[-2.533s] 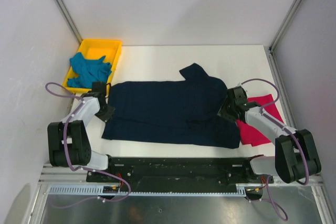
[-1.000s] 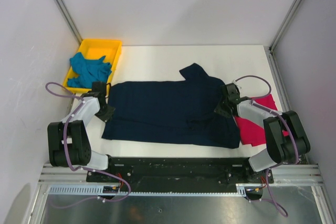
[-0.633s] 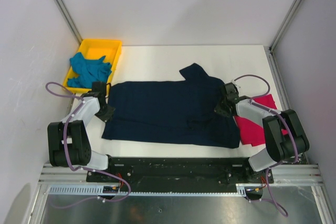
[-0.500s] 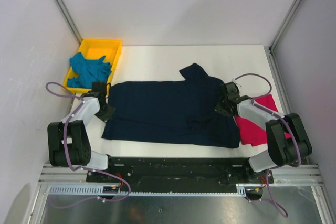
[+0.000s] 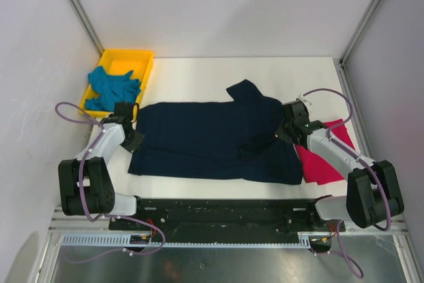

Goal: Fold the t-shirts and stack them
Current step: Fold the flattened tshirt in 1/3 of the way

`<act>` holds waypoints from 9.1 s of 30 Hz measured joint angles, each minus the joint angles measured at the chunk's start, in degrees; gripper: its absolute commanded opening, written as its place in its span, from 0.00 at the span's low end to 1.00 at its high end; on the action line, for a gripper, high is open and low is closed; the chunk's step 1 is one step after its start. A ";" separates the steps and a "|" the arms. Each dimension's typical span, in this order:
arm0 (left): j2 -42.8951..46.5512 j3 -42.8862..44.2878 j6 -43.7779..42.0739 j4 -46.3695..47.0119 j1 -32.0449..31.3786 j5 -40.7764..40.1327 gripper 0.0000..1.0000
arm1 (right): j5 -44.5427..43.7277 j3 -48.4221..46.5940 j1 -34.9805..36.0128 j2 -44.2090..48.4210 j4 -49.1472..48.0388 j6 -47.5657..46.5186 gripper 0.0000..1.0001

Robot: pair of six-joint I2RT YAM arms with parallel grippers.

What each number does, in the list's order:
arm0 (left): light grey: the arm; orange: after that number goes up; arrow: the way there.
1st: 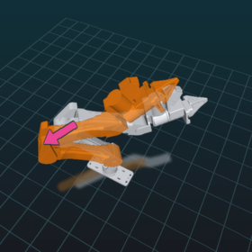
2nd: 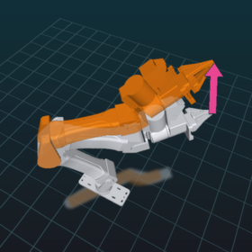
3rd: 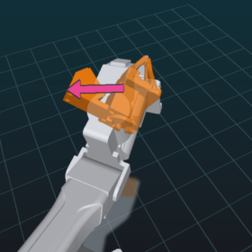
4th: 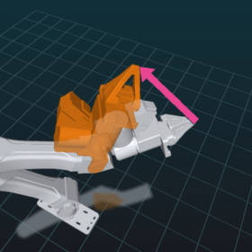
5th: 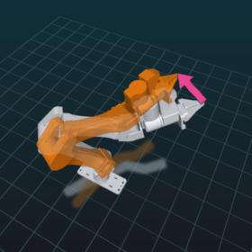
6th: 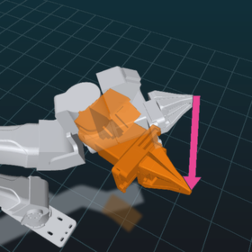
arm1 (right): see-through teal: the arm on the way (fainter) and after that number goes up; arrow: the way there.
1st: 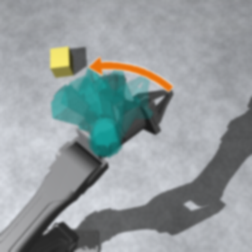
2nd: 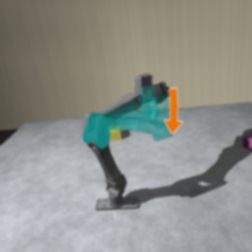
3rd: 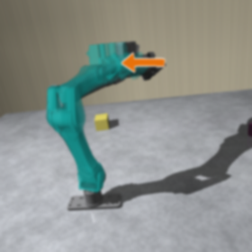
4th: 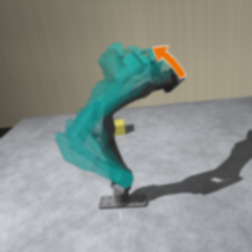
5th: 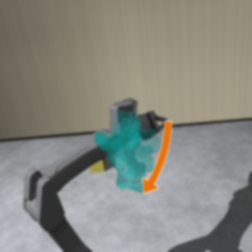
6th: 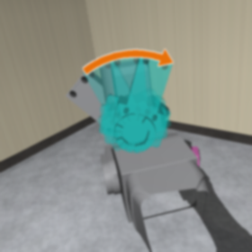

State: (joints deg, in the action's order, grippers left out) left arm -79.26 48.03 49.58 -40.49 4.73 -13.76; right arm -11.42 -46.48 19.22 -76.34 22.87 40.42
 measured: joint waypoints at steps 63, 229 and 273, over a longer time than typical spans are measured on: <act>9.07 -5.49 -4.33 -0.33 1.20 1.84 0.34 | 6.62 -6.25 -1.79 -3.23 3.21 -7.17 0.33; 5.22 0.37 -12.74 -5.11 3.41 -8.79 0.48 | 8.61 -5.77 22.14 -13.79 -8.31 -5.86 0.38; 4.39 -11.74 -0.94 8.57 -10.19 5.73 0.40 | 6.88 18.75 -6.97 22.14 19.47 13.60 0.37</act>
State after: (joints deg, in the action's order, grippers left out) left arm -74.87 36.29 48.64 -31.92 -5.45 -8.03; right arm -4.54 -27.73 12.25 -54.19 42.35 54.02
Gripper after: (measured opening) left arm 0.389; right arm 0.369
